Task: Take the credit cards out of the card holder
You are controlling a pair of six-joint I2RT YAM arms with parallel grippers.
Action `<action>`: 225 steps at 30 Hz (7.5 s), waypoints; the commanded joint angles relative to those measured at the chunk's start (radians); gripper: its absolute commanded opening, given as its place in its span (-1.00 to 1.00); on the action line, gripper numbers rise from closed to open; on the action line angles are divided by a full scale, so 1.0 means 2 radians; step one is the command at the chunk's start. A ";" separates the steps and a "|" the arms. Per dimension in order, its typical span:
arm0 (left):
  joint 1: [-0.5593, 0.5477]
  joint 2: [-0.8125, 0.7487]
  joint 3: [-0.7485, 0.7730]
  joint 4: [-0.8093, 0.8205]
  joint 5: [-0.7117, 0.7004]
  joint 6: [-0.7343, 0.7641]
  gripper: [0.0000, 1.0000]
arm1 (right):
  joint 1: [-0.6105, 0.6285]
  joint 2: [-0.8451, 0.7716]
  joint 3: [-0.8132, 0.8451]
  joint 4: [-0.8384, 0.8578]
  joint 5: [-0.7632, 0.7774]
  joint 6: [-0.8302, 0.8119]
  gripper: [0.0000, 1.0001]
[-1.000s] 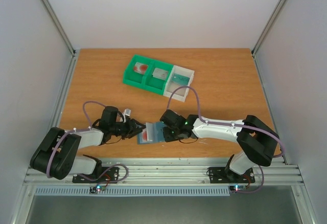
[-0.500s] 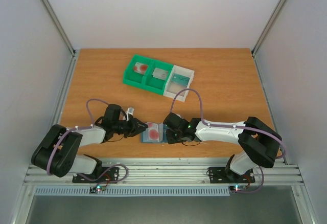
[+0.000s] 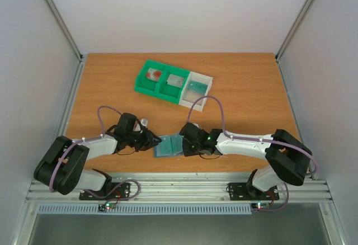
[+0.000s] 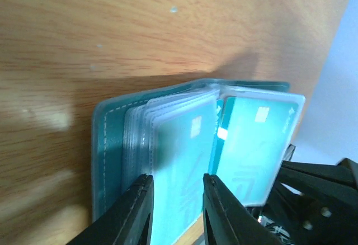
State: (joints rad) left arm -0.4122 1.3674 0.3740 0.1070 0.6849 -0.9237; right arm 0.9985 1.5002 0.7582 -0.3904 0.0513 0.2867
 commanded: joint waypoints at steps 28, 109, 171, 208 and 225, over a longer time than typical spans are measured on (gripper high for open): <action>-0.003 -0.049 -0.008 -0.050 -0.034 0.031 -0.48 | 0.001 -0.033 0.035 0.029 -0.076 0.017 -0.98; -0.039 0.032 0.004 0.175 0.019 -0.075 0.15 | 0.001 -0.039 0.010 0.026 -0.027 -0.037 -0.76; -0.075 -0.053 0.090 -0.154 -0.167 0.051 -0.45 | 0.031 0.037 -0.016 0.150 -0.009 0.021 -0.78; -0.075 0.052 0.045 -0.032 -0.155 0.109 -0.72 | -0.102 0.057 0.000 0.164 -0.205 0.029 -0.56; -0.074 0.056 0.043 -0.029 -0.155 0.108 -0.71 | -0.103 0.110 -0.006 0.185 -0.205 0.021 -0.71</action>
State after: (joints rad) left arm -0.5568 1.4532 0.4847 0.0505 0.3939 -0.7280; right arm 0.7952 1.6943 0.7624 -0.0257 -0.3717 0.3450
